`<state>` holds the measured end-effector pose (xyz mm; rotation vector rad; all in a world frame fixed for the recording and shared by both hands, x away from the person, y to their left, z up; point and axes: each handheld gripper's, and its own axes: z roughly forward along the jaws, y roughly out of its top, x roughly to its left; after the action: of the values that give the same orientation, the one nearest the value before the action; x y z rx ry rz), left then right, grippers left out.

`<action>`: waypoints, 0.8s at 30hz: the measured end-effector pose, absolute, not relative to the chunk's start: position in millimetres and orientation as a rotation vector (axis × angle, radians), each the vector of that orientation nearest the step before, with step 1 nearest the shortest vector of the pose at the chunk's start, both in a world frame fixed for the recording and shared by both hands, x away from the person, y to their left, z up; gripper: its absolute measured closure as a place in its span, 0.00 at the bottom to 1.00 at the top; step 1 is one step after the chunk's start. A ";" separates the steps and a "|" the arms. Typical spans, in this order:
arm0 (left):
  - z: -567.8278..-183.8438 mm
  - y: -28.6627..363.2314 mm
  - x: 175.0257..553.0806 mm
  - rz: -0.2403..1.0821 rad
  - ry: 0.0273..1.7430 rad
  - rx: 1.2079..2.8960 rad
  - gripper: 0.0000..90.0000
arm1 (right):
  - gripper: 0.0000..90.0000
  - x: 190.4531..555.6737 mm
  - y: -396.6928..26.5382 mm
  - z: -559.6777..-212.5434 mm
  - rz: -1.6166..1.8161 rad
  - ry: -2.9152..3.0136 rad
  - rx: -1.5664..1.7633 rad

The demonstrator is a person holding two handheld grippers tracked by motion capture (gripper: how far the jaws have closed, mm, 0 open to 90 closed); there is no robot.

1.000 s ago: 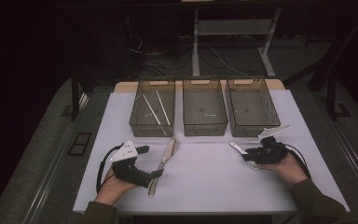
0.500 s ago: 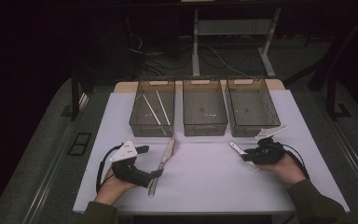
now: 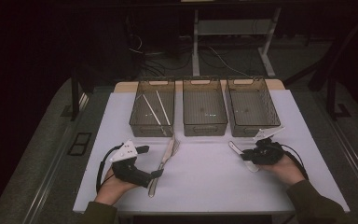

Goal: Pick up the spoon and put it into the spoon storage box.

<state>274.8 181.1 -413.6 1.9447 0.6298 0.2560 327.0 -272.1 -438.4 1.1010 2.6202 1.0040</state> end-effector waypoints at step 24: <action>-413.5 180.7 274.8 0.259 0.628 1.945 0.00 | 0.90 326.7 -254.1 -434.0 0.866 2.672 1.055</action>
<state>274.8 180.7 -413.5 1.9449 0.6285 0.2587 326.7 -254.1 -434.0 1.0546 2.6716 0.8660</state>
